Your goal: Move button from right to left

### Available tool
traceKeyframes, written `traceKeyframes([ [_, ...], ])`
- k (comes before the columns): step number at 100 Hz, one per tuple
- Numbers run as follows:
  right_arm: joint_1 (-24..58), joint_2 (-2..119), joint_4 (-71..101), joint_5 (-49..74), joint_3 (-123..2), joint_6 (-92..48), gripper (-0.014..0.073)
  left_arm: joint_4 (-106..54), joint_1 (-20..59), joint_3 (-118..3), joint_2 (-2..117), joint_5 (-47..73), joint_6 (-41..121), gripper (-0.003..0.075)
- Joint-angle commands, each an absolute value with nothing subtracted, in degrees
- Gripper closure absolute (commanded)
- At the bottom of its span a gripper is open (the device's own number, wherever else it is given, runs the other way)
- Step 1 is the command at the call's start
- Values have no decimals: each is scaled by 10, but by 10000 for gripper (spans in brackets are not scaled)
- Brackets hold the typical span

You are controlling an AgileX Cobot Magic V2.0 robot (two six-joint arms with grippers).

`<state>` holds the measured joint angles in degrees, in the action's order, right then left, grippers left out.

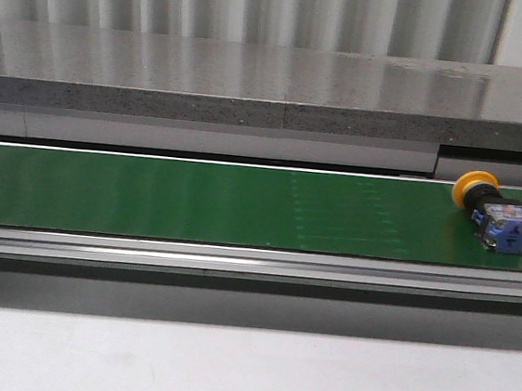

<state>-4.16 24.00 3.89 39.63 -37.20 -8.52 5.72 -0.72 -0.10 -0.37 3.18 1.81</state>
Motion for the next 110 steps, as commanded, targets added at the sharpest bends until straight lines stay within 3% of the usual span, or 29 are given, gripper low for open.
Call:
traceKeyframes([
  [1,-41,242,41,360,-385,-91,661,56,-8,14,-23,-14,12,740],
  [88,-41,242,41,360,-385,-91,661,47,-8,13,-23,-38,11,740],
  [110,-41,242,41,360,-385,-91,661,10,-8,-51,-5,-21,11,740],
])
